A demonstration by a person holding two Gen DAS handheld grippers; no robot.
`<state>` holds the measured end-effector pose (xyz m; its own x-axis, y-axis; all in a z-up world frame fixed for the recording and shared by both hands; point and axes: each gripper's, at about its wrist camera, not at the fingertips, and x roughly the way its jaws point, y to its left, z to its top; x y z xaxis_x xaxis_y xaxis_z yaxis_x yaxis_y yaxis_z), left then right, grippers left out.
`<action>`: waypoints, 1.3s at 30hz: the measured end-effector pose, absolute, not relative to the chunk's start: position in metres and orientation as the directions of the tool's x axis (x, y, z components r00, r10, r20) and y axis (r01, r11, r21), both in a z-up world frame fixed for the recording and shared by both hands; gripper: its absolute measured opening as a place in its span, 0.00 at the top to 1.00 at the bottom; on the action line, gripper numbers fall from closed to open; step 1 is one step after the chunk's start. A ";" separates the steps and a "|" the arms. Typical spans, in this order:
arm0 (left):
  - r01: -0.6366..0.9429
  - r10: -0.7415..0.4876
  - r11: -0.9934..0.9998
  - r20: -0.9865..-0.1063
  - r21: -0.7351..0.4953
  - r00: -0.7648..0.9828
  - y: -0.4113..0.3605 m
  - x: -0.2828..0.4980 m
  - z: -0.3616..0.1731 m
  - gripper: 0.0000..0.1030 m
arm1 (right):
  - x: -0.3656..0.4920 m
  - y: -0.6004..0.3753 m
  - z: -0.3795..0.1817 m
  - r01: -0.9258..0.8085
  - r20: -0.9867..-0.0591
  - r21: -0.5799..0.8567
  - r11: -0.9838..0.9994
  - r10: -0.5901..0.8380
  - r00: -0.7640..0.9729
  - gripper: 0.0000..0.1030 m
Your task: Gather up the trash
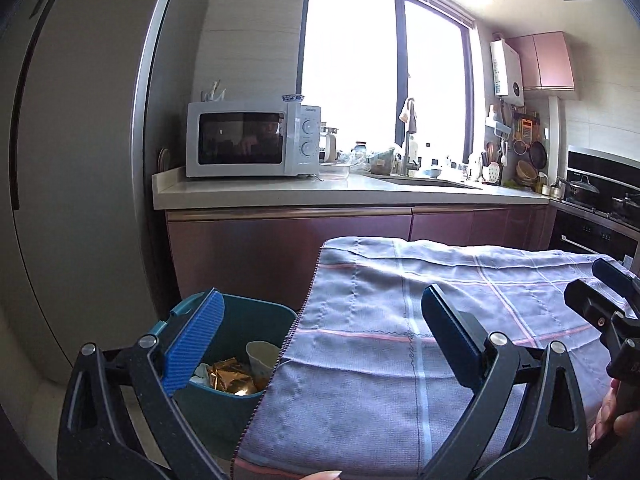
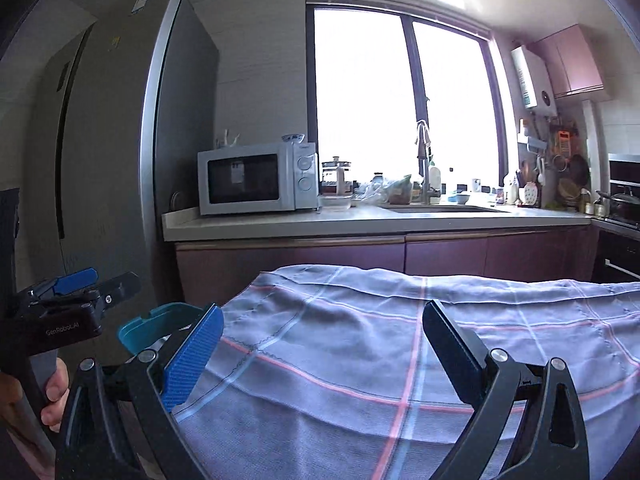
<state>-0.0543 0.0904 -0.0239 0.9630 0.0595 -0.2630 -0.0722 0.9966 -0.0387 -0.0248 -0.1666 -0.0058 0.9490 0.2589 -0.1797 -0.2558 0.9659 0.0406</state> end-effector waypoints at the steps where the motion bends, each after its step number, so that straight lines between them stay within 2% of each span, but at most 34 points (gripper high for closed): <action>1: -0.071 0.061 0.997 -0.259 -0.032 0.964 0.088 -0.054 -0.023 0.05 | -0.026 -0.169 -0.006 -0.248 -0.172 0.038 0.968 0.251 0.953 0.06; 13: -0.076 0.078 0.997 -0.210 0.015 0.975 0.064 -0.063 -0.025 0.05 | -0.045 -0.191 -0.013 -0.174 -0.144 0.071 0.982 0.183 0.972 0.06; 39: -0.078 0.078 0.997 -0.174 0.004 0.982 0.061 -0.064 -0.018 0.05 | -0.050 -0.198 -0.008 -0.139 -0.139 0.076 0.987 0.149 0.979 0.06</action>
<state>-0.0641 0.0608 -0.0182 0.9818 0.0776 -0.1735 -0.0780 0.9969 0.0045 -0.0497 -0.1978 -0.0075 0.9791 0.1490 -0.1385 -0.1395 0.9873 0.0760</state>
